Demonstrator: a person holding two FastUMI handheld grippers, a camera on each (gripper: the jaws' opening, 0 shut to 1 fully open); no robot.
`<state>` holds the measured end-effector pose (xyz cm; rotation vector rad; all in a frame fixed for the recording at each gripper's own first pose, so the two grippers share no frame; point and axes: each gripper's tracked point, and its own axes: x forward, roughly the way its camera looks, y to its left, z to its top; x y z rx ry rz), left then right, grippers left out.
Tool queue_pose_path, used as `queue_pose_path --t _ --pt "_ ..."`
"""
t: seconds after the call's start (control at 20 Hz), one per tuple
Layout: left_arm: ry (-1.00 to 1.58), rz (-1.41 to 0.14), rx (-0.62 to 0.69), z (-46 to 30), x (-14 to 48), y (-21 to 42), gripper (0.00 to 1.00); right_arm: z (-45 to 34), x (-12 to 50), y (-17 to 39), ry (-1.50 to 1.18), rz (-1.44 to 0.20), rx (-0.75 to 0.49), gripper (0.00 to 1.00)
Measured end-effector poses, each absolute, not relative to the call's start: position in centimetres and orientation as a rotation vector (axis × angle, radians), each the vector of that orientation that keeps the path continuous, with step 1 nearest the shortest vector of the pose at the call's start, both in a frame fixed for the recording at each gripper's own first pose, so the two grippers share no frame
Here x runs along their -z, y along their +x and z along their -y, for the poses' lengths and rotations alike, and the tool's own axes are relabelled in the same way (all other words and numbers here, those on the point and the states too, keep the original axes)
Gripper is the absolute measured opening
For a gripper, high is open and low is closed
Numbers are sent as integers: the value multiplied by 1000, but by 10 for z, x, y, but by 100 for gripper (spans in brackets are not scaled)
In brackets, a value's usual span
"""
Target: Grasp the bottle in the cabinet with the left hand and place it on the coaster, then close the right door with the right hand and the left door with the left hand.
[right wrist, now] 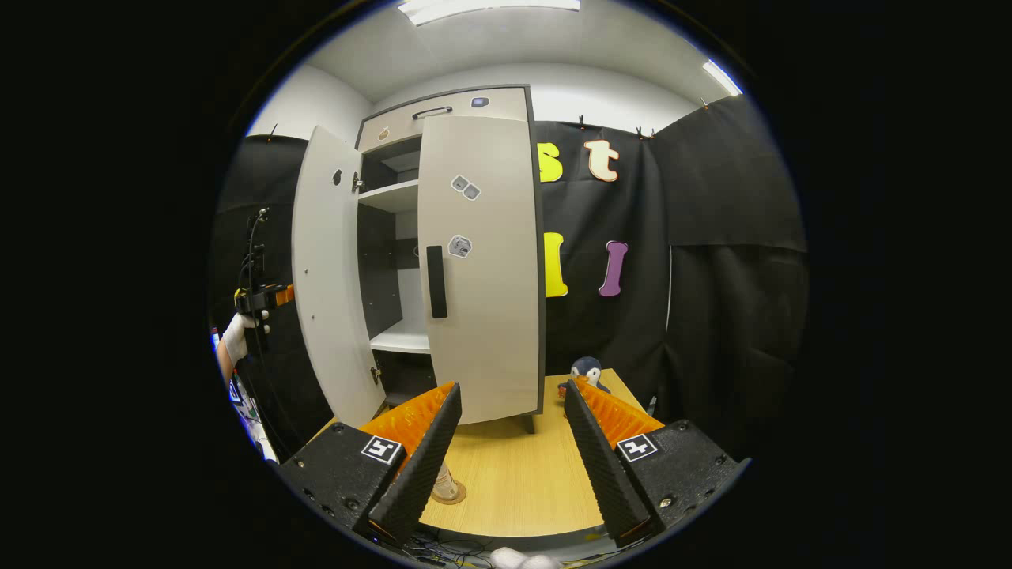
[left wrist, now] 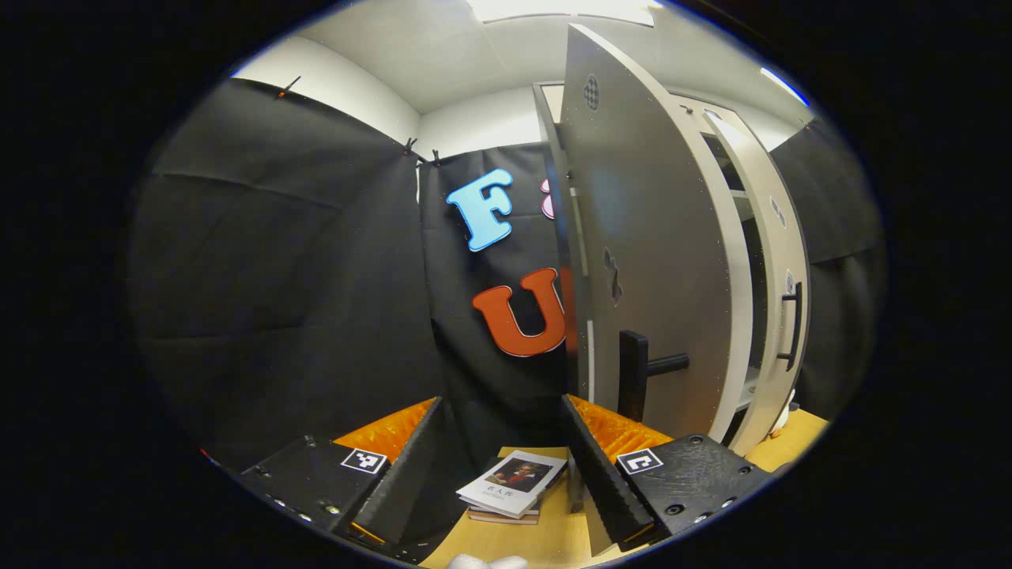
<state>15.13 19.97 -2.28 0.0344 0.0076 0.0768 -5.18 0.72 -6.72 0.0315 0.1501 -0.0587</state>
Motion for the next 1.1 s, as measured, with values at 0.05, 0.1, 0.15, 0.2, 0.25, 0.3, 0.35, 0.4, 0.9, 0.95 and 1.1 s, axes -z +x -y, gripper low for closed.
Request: queue_pose_path --t 0.05,0.1,0.15,0.2,0.25,0.3,0.35,0.4,0.9,0.95,1.1 --pt "41 -2 -64 -187 21 152 90 -7 68 -51 32 -151 60 82" --pt "44 7 -54 -174 21 150 90 -5 68 -52 33 -153 61 82" --pt "38 11 -45 -163 21 151 89 -2 69 -53 34 -158 66 82" --pt "23 12 -31 -150 21 153 90 1 69 -55 36 -158 72 82" --pt "6 15 -11 -136 22 155 89 5 68 -56 36 -156 80 82" --pt "-11 16 6 -122 21 158 89 11 68 -57 35 -160 88 82" --pt "-23 10 14 -109 23 161 89 16 66 -58 37 -162 91 82" --pt "-24 10 20 -97 22 164 89 21 64 -57 39 -163 93 82" --pt "-39 -18 -35 -64 19 170 95 56 34 -41 15 -119 76 82" --pt "-34 -15 -37 -65 17 164 96 55 31 -38 14 -116 71 82" --pt "-16 1 -35 -61 8 132 96 47 24 -30 16 -100 42 82"
